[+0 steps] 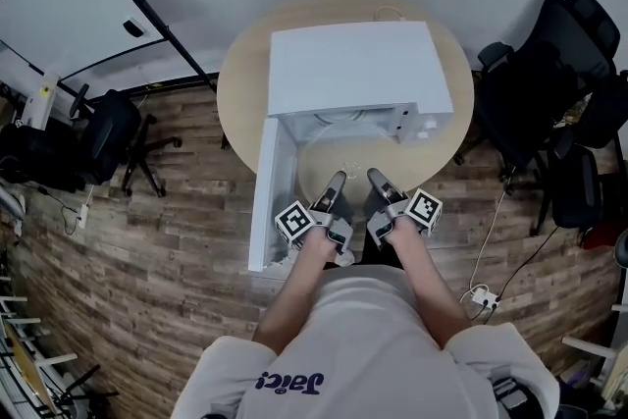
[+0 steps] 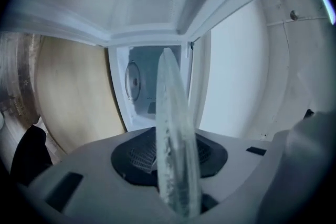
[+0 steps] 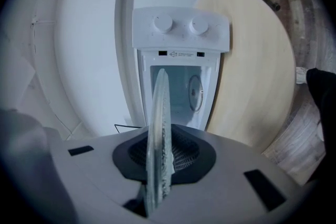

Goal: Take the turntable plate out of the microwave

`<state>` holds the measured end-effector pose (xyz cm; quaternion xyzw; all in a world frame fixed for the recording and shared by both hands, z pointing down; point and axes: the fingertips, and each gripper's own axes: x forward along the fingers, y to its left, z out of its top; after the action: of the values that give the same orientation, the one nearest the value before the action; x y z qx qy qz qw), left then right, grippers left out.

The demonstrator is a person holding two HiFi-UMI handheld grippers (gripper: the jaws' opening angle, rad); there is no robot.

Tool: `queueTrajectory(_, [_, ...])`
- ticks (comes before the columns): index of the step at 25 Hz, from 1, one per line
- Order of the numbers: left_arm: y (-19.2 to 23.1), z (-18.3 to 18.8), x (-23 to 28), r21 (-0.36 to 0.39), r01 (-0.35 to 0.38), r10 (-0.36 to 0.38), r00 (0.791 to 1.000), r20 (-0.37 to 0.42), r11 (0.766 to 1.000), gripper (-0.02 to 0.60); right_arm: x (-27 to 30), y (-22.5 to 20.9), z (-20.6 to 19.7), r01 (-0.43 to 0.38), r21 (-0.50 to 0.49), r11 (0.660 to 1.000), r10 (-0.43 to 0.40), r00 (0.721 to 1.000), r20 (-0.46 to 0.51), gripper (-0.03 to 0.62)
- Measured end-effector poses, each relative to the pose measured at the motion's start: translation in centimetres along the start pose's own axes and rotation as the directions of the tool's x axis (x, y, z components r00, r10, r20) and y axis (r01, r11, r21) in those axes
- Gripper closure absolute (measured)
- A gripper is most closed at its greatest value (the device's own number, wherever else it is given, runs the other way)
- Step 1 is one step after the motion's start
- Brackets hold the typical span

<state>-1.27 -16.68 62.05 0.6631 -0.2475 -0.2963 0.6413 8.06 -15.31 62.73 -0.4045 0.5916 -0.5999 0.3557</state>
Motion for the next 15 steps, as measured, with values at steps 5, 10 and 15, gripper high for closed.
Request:
queueTrajectory(5, [-3.3, -0.4, 0.3, 0.000, -0.007, 0.007, 1.000, -0.014, 1.000, 0.503, -0.7, 3.2, 0.1, -0.023, 0.019, 1.000, 0.022, 0.999, 0.031, 0.559])
queueTrajectory(10, [-6.9, -0.6, 0.7, 0.009, 0.015, -0.015, 1.000, -0.028, 1.000, 0.503, -1.1, 6.7, 0.4, -0.023, -0.009, 1.000, 0.023, 0.999, 0.043, 0.559])
queueTrajectory(15, [-9.9, -0.8, 1.1, 0.030, 0.041, -0.040, 0.999, -0.037, 0.999, 0.505, -1.4, 9.3, 0.6, -0.034, -0.030, 0.999, 0.035, 0.998, 0.051, 0.560])
